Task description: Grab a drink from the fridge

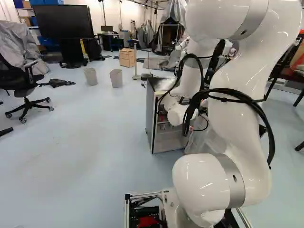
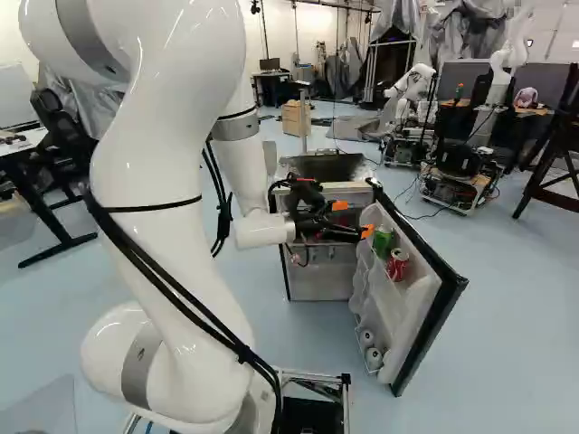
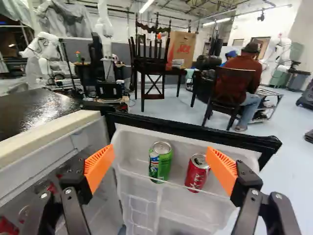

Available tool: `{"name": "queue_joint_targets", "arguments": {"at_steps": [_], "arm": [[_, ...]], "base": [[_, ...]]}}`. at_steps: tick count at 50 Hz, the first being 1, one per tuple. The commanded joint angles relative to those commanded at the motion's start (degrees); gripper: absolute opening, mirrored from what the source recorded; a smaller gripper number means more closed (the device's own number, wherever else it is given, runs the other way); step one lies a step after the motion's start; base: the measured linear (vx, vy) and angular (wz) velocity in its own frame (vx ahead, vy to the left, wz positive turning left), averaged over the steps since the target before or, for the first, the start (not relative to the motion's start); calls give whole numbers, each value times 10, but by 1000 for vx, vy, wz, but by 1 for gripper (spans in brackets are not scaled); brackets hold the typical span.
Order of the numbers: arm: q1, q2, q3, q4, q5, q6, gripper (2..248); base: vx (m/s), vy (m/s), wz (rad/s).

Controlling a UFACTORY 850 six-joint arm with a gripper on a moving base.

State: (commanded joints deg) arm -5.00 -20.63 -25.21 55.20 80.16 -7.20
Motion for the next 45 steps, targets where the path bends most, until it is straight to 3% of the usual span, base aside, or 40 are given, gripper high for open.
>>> {"name": "queue_joint_targets", "arguments": {"at_steps": [19,45], "arm": [[0,-16,2,-114,0,0,247],[2,-22,51,-271,0,0,247]], "base": [[0,0,0],[0,0,0]]}}
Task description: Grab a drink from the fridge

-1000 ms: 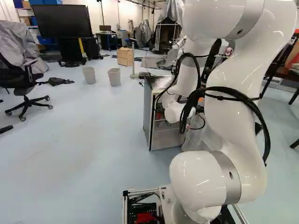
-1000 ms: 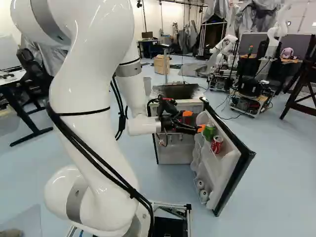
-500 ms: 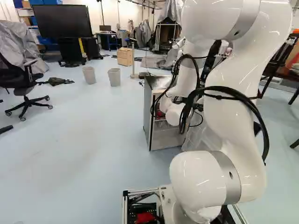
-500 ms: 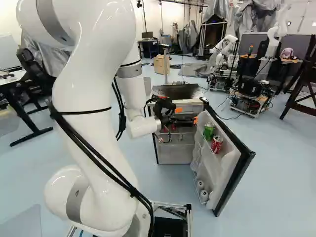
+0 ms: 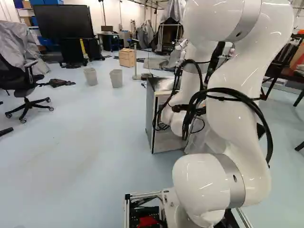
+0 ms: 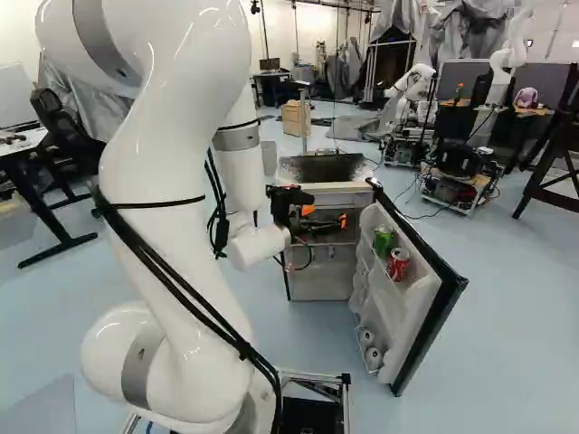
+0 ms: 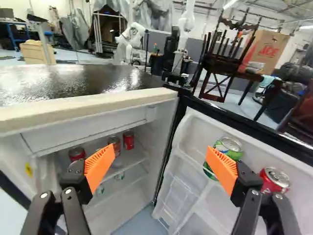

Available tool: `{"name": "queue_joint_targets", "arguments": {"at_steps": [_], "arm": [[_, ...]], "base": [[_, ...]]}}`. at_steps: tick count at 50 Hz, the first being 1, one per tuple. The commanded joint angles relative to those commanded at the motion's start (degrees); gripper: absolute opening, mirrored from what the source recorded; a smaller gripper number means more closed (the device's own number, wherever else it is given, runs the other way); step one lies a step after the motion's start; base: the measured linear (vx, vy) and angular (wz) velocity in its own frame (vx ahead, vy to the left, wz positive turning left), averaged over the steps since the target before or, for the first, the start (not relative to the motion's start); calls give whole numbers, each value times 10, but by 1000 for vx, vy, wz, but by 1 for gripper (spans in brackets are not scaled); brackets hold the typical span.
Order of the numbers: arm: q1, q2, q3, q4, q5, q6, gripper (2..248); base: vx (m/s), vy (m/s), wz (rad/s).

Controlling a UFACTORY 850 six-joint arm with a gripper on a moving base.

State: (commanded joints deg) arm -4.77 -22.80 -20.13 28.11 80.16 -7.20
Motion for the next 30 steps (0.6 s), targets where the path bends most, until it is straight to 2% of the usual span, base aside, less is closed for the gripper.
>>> {"name": "queue_joint_targets", "arguments": {"at_steps": [11,13,30], "arm": [[-1,-6,16,-66,0,0,247],[-1,-6,16,-67,0,0,247],[-9,-36,11,-169,0,0,247]], "base": [[0,0,0],[0,0,0],[0,0,0]]}}
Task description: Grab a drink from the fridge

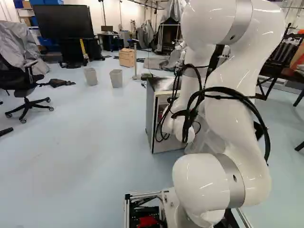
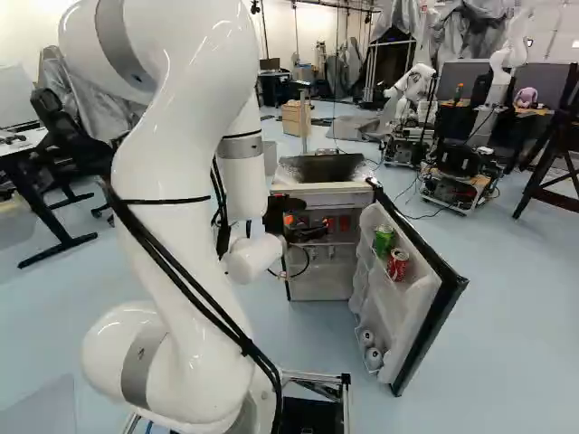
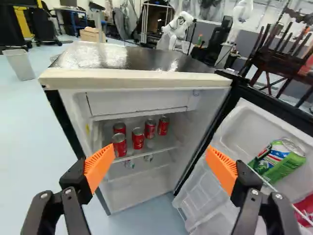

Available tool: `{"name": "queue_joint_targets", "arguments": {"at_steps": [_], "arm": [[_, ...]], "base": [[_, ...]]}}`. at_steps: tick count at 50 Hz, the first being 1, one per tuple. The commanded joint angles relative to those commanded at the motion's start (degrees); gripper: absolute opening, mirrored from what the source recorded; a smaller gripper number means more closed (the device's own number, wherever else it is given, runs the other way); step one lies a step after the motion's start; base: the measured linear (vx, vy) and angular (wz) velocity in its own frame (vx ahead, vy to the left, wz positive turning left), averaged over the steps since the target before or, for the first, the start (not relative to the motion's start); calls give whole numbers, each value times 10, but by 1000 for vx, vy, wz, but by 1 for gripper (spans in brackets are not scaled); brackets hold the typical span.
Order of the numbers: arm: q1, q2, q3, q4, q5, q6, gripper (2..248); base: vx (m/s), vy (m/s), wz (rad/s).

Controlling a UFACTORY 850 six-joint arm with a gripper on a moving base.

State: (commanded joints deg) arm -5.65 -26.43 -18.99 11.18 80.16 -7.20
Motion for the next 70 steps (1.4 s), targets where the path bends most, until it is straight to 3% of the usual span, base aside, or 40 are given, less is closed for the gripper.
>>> {"name": "queue_joint_targets", "arguments": {"at_steps": [6,13,42,70], "arm": [[-4,-11,-3,-27,0,0,247],[-11,-26,-9,-36,0,0,247],[-34,-98,-53,-38,-9,0,247],[-38,-179,-121,-38,-11,0,247]], "base": [[0,0,0],[0,0,0],[0,0,0],[0,0,0]]}}
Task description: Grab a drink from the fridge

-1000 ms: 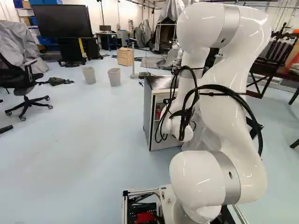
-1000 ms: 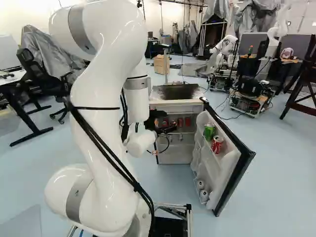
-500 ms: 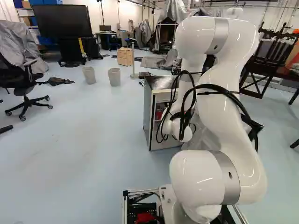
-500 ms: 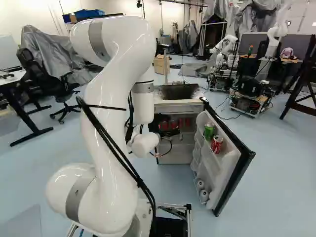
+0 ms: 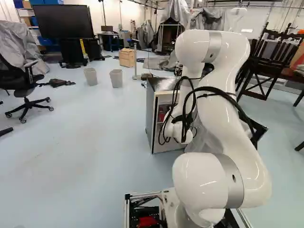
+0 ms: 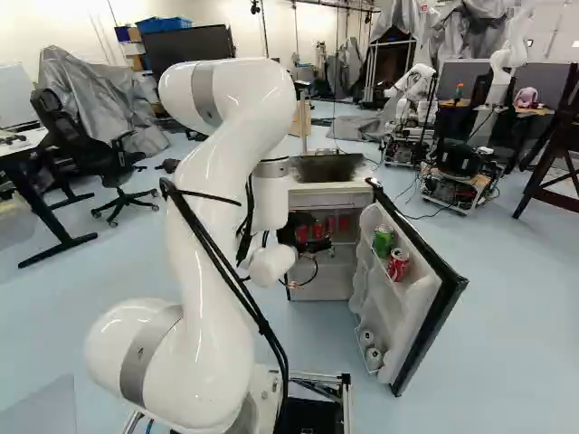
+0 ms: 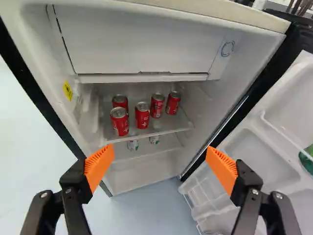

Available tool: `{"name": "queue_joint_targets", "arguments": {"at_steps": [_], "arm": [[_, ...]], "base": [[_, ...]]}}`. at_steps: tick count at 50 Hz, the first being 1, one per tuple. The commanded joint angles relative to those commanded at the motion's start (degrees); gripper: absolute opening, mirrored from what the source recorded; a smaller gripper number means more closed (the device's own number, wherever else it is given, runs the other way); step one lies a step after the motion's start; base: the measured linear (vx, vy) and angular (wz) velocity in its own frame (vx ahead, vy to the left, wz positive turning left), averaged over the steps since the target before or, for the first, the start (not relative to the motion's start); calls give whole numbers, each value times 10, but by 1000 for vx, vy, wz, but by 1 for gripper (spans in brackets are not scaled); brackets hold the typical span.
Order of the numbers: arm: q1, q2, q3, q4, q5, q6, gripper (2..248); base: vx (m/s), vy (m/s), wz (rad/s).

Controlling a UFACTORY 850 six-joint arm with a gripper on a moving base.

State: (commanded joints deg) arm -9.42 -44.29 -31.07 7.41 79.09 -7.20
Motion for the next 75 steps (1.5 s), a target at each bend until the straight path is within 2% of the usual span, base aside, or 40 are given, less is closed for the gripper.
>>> {"name": "queue_joint_targets", "arguments": {"at_steps": [15,27,75], "arm": [[-4,-43,-41,-1,0,0,247],[-11,-75,-70,-17,0,0,247],[-45,-194,-182,-130,0,0,247]], "base": [[0,0,0],[0,0,0],[0,0,0]]}}
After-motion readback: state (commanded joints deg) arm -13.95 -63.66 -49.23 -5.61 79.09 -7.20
